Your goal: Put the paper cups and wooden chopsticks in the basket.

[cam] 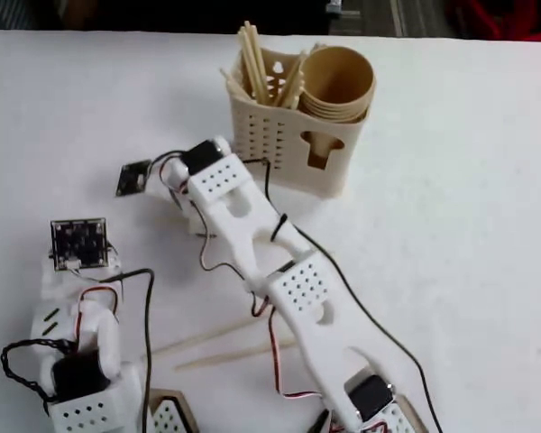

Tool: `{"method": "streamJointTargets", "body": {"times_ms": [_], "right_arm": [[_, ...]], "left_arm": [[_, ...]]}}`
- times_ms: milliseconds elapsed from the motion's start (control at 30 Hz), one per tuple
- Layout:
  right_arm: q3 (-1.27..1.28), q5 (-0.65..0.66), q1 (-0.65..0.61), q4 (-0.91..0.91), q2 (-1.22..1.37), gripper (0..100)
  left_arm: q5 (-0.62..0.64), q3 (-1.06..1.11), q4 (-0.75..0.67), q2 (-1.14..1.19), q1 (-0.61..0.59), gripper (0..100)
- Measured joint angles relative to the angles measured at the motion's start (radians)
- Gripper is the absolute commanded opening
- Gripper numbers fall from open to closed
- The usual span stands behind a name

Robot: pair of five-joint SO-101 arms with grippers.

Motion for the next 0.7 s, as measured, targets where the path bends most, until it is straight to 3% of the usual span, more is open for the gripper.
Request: {"method": "streamJointTargets", "body": {"times_ms": [167, 500, 700], "right_arm": [[0.064, -0.005, -0.003, 0.017, -0.097, 1.9], [0.436, -0.025, -0.005, 0.025, -0.517, 1.9], [0.439, -0.101, -0.005, 0.021, -0.686, 1.9]], "left_arm": [[0.000, 0.000, 0.000, 0.000, 0.000, 2], [0.000, 0.000, 0.000, 0.000, 0.000, 2], [0.000, 0.000, 0.000, 0.000, 0.000, 2]]}}
